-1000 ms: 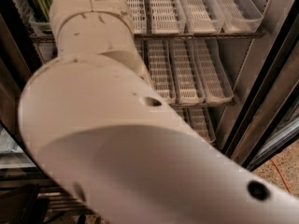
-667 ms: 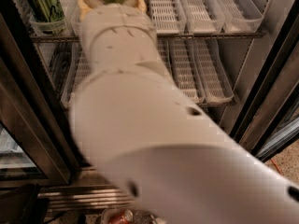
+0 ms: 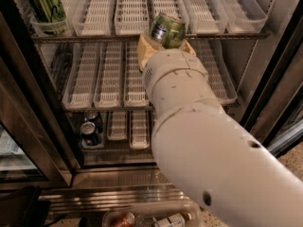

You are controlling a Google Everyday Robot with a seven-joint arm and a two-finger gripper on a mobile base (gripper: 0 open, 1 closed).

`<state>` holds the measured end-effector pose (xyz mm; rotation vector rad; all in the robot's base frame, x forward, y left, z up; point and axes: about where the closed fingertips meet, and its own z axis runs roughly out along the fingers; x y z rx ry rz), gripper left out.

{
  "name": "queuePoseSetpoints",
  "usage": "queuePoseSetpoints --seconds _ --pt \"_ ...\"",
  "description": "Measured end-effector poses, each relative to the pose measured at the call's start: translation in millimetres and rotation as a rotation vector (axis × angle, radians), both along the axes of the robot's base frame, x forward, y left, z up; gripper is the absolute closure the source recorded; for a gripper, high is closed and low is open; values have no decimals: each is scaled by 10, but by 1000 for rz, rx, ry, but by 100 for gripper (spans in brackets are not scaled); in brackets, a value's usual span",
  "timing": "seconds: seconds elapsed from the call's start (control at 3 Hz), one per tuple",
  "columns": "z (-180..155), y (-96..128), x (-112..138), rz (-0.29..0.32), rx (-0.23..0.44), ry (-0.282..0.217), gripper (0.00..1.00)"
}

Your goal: Pick green can from top shelf of fridge

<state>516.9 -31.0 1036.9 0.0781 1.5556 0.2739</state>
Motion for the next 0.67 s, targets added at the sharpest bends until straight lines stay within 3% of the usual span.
queuePoseSetpoints --seconds 0.33,0.67 --pt "1 1 0 0 0 0 100" --pt "-74 -32 46 40 69 29 100"
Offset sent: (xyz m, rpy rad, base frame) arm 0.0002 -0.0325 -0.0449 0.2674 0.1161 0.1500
